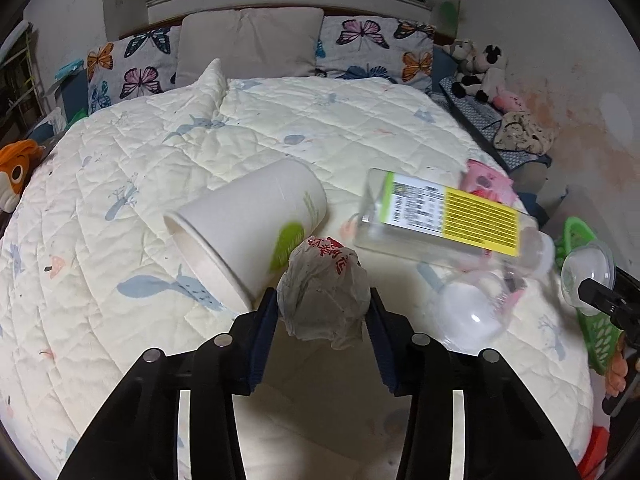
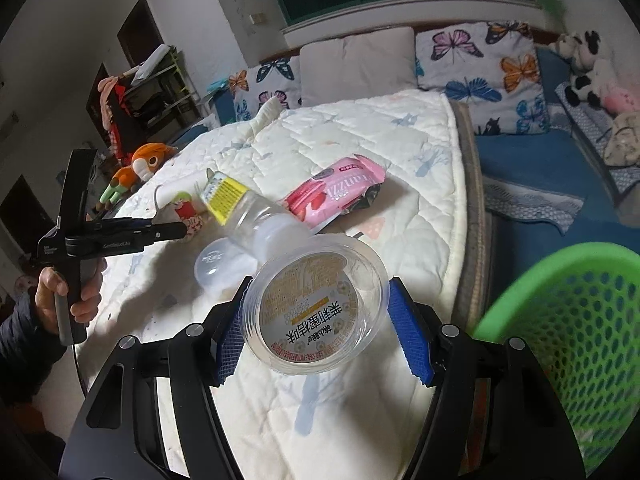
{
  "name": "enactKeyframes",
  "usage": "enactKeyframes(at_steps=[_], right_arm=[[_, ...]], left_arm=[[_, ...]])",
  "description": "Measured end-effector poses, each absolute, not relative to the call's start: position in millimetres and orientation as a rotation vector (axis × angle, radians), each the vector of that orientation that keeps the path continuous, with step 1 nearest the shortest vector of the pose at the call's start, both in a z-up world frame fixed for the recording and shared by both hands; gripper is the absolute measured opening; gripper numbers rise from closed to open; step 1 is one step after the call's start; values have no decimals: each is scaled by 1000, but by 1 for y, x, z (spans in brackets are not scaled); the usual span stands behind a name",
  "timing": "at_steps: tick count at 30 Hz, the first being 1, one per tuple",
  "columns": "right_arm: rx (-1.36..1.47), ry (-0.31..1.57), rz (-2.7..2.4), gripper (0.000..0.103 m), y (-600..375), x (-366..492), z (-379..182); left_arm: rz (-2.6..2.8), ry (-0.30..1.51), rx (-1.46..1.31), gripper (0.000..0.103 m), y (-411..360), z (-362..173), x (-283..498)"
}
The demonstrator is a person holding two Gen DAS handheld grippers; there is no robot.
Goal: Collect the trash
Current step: 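Carry the bag and tub over the basket and open both tools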
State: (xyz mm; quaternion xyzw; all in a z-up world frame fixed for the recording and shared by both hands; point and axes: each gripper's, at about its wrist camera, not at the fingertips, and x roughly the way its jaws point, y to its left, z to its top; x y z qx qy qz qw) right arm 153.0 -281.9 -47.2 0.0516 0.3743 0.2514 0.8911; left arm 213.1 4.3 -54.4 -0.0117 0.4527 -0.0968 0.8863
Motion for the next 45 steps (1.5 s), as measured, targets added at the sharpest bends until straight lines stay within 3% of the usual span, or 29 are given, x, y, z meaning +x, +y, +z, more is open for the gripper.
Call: enactKeyframes(at_steps=[10, 21, 45], right_arm=[[106, 762, 362, 66, -304, 109, -37], [145, 766, 167, 66, -363, 78, -40], [303, 759, -24, 76, -457, 18, -53]], left_arm=[[-330, 877, -31, 42, -18, -21, 166], [-511, 840, 15, 42, -92, 4, 144], [-744, 879, 194, 45, -267, -6, 144]])
